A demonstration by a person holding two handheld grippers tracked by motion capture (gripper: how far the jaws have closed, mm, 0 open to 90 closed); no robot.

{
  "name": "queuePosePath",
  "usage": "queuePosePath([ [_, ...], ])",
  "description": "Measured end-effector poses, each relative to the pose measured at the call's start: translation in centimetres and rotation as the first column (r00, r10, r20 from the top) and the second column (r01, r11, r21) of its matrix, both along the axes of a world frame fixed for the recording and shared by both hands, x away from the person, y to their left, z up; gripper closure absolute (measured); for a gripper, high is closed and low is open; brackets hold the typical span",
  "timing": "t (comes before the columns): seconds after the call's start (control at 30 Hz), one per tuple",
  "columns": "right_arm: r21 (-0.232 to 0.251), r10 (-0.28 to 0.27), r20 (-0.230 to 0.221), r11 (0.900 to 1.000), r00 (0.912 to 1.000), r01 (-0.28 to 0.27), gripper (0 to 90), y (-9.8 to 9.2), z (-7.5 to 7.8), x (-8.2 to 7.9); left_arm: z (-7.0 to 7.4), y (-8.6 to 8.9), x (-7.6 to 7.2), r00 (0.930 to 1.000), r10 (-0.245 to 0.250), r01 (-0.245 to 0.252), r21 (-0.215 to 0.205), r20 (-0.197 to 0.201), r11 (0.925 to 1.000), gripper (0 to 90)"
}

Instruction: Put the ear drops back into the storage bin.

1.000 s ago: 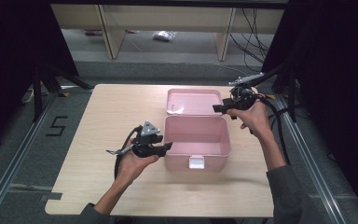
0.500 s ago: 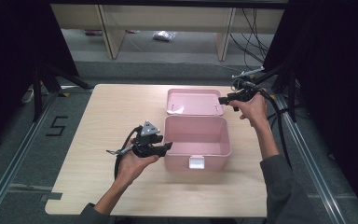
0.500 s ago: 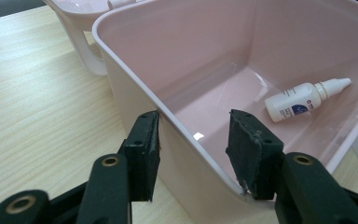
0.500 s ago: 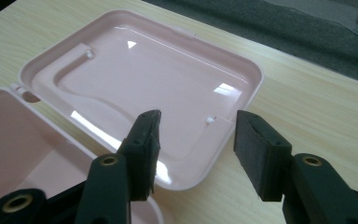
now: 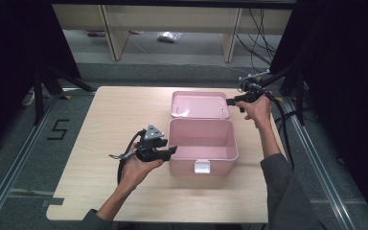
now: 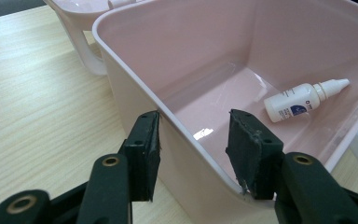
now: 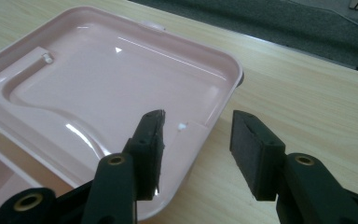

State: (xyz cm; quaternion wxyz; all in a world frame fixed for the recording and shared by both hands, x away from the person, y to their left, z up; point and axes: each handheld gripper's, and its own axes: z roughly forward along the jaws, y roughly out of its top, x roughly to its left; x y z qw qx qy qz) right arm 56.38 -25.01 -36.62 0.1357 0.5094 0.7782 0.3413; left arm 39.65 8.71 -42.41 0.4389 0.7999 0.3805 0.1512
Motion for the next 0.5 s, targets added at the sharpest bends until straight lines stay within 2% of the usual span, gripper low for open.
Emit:
queuePosePath([
  [0.1, -0.019, 0.005, 0.005, 1.0, 1.0, -0.005, 55.6, -0.1, -0.1, 0.6, 0.0, 0.0, 0.0, 1.0, 0.0, 0.0, 0.0, 0.0, 1.0, 53.6],
  [0.13, -0.012, -0.001, 0.03, 1.0, 0.9996, 0.001, 55.9, 0.0, -0.3, 0.7, 0.0, 0.0, 0.0, 1.0, 0.002, -0.002, 0.002, 0.003, 1.0, 53.6],
  [0.23, 0.003, -0.021, -0.008, 1.0, 0.9998, 0.021, 56.1, 0.2, -0.2, 0.9, 0.0, 0.0, 0.0, 1.0, 0.002, -0.002, 0.001, 0.004, 1.0, 53.6],
  [0.3, -0.013, -0.011, 0.008, 1.0, 0.9999, 0.011, 56.2, 0.1, -0.3, 1.1, 0.0, 0.0, 0.0, 1.0, -0.001, 0.001, 0.002, -0.001, 1.0, 53.6],
  [0.33, -0.003, -0.027, -0.005, 1.0, 0.9996, 0.027, 56.2, 0.4, -0.4, 1.1, 0.0, 0.0, 0.0, 1.0, 0.002, -0.002, -0.001, 0.002, 1.0, 53.6],
  [0.4, -0.025, -0.019, 0.019, 1.0, 0.9996, 0.019, 56.2, 0.2, -0.5, 1.3, 0.0, 0.0, 0.0, 1.0, 0.002, -0.002, -0.001, 0.002, 1.0, 53.6],
  [0.43, -0.02, -0.02, 0.02, 1.0, 0.9996, 0.02, 56.2, 0.2, -0.7, 1.5, 0.0, 0.0, 0.0, 1.0, 0.003, -0.003, -0.001, 0.002, 1.0, 53.6],
  [0.47, -0.026, -0.003, 0.007, 1.0, 1.0, 0.003, 56.2, 0.1, -0.7, 1.5, 0.0, 0.0, 0.0, 1.0, 0.003, -0.003, -0.001, 0.002, 1.0, 53.6],
  [0.5, -0.034, -0.009, -0.005, 0.999, 0.9999, 0.009, 56.2, 0.2, -0.6, 1.6, 0.0, 0.0, 0.0, 1.0, 0.003, -0.003, 0.0, 0.002, 1.0, 53.6],
])
